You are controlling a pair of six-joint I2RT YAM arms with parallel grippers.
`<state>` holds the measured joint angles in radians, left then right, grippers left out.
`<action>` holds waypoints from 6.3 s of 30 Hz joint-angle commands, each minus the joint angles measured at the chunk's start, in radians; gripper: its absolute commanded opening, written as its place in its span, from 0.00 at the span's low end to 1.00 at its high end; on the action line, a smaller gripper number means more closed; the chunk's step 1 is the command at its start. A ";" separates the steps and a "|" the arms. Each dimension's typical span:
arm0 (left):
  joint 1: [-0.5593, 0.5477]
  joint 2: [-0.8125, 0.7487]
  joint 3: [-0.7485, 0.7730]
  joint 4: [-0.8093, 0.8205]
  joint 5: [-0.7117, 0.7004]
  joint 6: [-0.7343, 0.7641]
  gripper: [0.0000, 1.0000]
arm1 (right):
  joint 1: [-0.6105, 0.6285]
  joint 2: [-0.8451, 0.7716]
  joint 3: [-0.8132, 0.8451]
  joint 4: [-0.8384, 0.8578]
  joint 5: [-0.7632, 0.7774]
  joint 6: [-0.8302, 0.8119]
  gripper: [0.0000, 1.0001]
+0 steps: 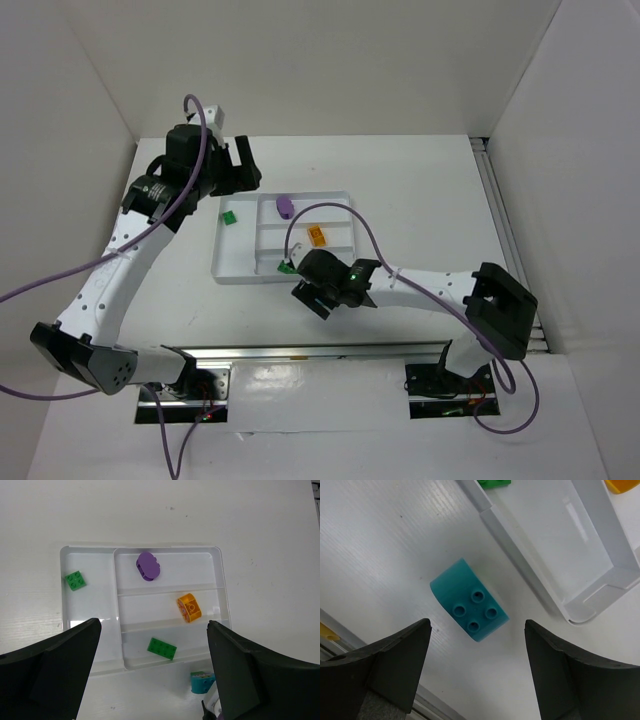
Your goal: Sort the legos into containers by color
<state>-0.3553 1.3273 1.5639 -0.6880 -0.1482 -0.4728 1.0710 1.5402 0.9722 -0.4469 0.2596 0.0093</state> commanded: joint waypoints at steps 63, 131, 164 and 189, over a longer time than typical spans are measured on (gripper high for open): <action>0.067 -0.088 -0.343 0.641 1.198 0.014 0.90 | -0.587 -0.512 0.022 0.195 -0.707 0.310 0.29; -0.030 -0.017 -0.346 0.786 1.349 -0.024 0.00 | -0.599 -0.431 0.079 0.498 -1.070 0.478 0.29; 0.134 0.001 -0.303 0.374 1.020 0.128 0.00 | -0.612 -0.448 0.129 0.284 -0.807 0.341 0.25; -0.137 0.322 -0.401 0.252 0.256 0.000 0.00 | -0.602 -0.427 0.140 0.226 -0.646 0.322 0.25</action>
<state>-0.4770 1.6413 1.1534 -0.4770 0.1719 -0.4484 0.4625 1.1229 1.0817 -0.2234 -0.3992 0.3458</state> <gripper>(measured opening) 0.466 0.450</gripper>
